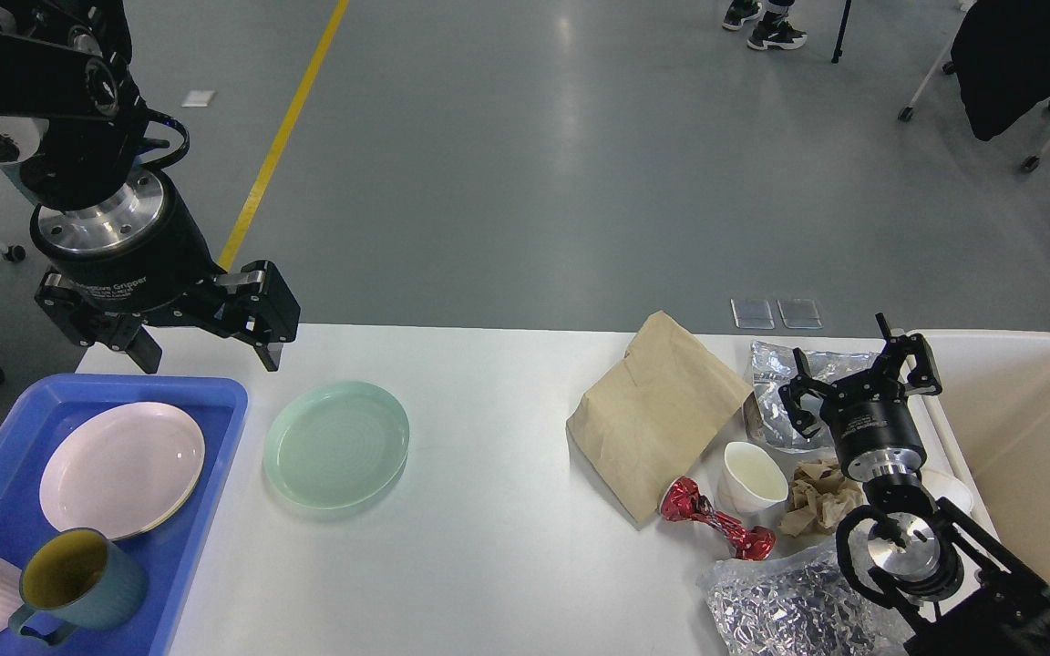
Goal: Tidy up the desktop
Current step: 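Lower the left gripper to the pale green plate's edge and grip it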
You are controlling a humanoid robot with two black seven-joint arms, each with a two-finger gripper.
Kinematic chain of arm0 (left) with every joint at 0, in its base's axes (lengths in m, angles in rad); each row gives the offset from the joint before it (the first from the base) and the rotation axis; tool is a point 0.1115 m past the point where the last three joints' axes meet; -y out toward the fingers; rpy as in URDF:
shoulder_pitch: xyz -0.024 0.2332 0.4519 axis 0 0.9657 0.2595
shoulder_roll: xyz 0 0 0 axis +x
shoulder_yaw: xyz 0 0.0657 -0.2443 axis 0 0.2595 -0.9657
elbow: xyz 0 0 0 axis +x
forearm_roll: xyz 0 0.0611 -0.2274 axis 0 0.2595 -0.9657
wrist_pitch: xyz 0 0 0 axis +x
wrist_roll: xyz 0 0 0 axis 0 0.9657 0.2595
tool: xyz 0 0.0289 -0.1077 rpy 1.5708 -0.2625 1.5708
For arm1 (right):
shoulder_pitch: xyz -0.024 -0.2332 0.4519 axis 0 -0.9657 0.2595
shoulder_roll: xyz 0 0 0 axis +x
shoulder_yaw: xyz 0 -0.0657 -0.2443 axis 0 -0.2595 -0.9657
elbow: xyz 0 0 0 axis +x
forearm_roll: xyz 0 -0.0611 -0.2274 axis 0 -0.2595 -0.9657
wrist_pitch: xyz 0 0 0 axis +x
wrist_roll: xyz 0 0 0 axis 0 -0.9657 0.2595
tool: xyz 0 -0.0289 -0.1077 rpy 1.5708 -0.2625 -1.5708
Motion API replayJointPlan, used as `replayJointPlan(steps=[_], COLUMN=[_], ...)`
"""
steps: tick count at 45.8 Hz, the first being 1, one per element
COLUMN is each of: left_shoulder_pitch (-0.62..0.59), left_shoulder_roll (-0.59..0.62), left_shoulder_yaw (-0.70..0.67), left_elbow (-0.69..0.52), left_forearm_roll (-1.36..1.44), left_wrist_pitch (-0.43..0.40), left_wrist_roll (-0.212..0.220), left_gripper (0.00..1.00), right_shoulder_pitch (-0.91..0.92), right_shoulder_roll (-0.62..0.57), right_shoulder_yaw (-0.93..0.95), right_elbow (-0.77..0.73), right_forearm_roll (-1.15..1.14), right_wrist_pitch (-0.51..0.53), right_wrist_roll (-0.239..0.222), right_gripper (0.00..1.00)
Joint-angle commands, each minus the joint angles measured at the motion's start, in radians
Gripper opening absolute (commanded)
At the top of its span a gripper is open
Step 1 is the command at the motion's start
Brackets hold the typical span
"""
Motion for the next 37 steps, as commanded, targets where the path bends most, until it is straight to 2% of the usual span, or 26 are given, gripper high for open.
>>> replayJointPlan(steps=[1, 8, 11, 19, 24, 27, 34, 37], left_shoulder_pitch=[0.042, 0.069, 0.086, 0.207, 0.279, 0.319, 0.384, 0.436], left_shoulder_roll=[0.003, 0.014, 0.009, 0.017, 0.0, -0.028, -0.048, -0.043], left_shoulder_yaw=[0.008, 0.032, 0.033, 0.055, 0.056, 0.059, 0.024, -0.034], left_elbow=[0.007, 0.01, 0.01, 0.01, 0.01, 0.012, 0.015, 0.027], left_forearm_roll=[-0.002, -0.002, -0.01, -0.125, -0.258, -0.382, -0.626, -0.689], left_wrist_pitch=[0.0, 0.009, 0.029, 0.277, 0.402, 0.48, 0.684, 0.768], left_wrist_roll=[-0.062, -0.13, -0.137, -0.127, -0.113, -0.073, 0.111, 0.154], left_gripper=[0.96, 0.96, 0.95, 0.93, 0.93, 0.93, 0.93, 0.94], right_shoulder_pitch=[0.0, 0.0, 0.0, 0.0, 0.0, -0.001, -0.002, -0.001], right_shoulder_roll=[0.0, 0.0, 0.0, 0.0, 0.0, 0.0, 0.0, 0.0], right_shoulder_yaw=[0.0, 0.0, 0.0, 0.0, 0.0, 0.0, 0.0, 0.0], right_elbow=[0.002, 0.002, 0.002, 0.002, 0.002, 0.002, 0.002, 0.002], right_forearm_roll=[0.0, 0.0, 0.0, 0.0, 0.0, 0.0, 0.0, 0.0], right_wrist_pitch=[0.0, 0.002, 0.0, 0.0, 0.0, 0.0, 0.0, 0.0], right_wrist_roll=[0.0, 0.0, 0.0, 0.0, 0.0, 0.0, 0.0, 0.0], right_gripper=[1.0, 1.0, 1.0, 1.0, 1.0, 1.0, 1.0, 1.0])
